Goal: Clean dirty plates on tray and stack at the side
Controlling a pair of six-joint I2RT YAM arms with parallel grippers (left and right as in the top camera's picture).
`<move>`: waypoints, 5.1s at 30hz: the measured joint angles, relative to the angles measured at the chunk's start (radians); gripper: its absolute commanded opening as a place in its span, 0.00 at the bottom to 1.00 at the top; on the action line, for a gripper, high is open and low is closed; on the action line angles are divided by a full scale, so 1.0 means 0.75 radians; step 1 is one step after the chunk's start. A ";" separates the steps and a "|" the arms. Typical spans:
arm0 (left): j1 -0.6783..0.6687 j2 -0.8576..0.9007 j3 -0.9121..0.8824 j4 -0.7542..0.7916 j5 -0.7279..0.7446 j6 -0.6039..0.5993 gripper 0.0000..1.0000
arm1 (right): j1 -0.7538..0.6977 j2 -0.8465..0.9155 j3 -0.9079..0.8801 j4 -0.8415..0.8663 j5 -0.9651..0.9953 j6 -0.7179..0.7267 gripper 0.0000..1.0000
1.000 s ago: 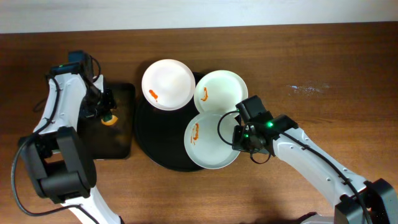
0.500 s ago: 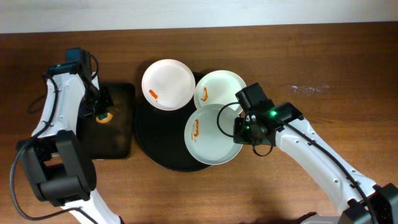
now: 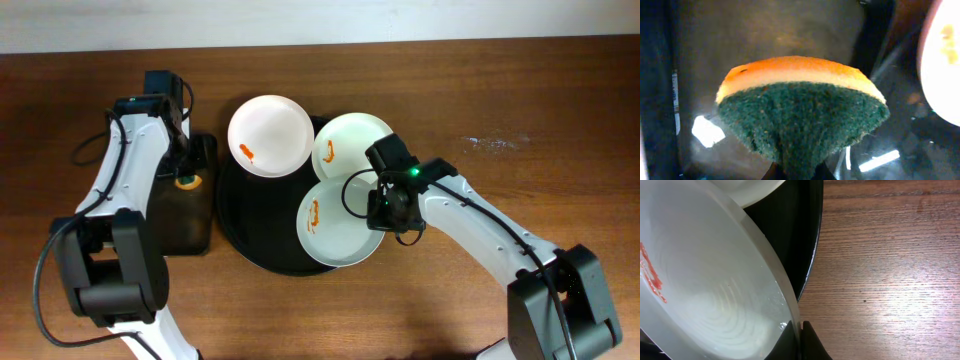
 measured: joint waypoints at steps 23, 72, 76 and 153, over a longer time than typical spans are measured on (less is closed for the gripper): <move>-0.546 -0.049 0.000 0.046 0.458 -0.120 0.00 | 0.000 0.013 -0.010 -0.013 -0.212 0.055 0.04; -0.916 -0.125 -0.584 0.622 0.175 -0.450 0.00 | -0.001 0.021 -0.032 -0.051 -0.085 0.116 0.04; -0.916 -0.123 -0.586 0.624 0.176 -0.449 0.00 | -0.001 0.021 -0.032 -0.051 -0.085 0.115 0.04; -0.801 0.085 0.175 -0.484 -0.512 -0.534 0.05 | 0.007 0.027 0.030 -0.037 -0.156 0.039 0.68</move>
